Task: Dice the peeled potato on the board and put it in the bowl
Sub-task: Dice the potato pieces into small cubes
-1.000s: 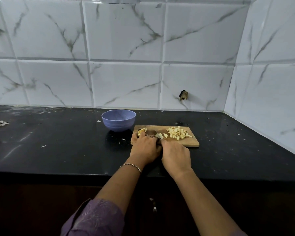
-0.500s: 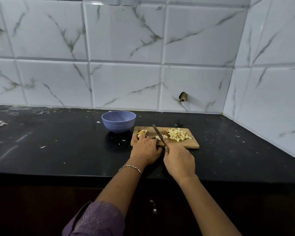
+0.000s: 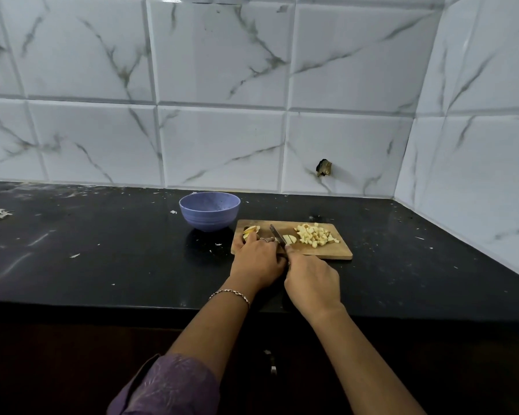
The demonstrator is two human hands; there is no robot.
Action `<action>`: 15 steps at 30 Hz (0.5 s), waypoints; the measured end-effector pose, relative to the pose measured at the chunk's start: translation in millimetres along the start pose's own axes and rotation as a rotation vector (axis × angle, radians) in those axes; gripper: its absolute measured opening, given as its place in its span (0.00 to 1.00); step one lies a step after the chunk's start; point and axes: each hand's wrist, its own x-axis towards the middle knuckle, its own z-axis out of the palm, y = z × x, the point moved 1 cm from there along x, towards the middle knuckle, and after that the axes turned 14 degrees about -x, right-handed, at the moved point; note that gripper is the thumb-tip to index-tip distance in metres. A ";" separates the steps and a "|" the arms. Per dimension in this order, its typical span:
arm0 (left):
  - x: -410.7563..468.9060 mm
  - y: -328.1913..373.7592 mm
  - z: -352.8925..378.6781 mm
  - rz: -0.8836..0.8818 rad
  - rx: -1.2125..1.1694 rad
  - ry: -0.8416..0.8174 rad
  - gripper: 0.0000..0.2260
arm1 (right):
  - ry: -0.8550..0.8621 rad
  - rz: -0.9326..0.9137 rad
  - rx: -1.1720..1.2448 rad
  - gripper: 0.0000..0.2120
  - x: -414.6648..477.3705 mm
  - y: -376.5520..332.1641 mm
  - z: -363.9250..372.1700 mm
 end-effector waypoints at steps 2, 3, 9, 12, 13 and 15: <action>-0.1 -0.3 0.9 -0.001 -0.006 0.013 0.17 | -0.008 -0.021 -0.044 0.25 5.4 -2.8 1.5; -0.1 -0.3 0.8 0.000 -0.006 0.020 0.17 | -0.008 -0.027 -0.064 0.25 8.2 -4.0 2.3; -0.7 0.3 -1.8 0.016 0.003 -0.002 0.16 | 0.014 -0.055 -0.128 0.22 17.8 -10.9 3.5; -0.9 0.5 -0.6 0.019 0.016 -0.004 0.16 | 0.037 -0.039 -0.101 0.20 15.1 -10.4 5.5; -0.7 0.2 -0.1 0.015 0.021 0.003 0.17 | 0.049 -0.024 -0.080 0.21 13.6 -9.6 6.5; -0.2 0.1 0.9 0.004 0.029 0.016 0.17 | 0.066 0.008 -0.033 0.22 10.4 -7.9 7.5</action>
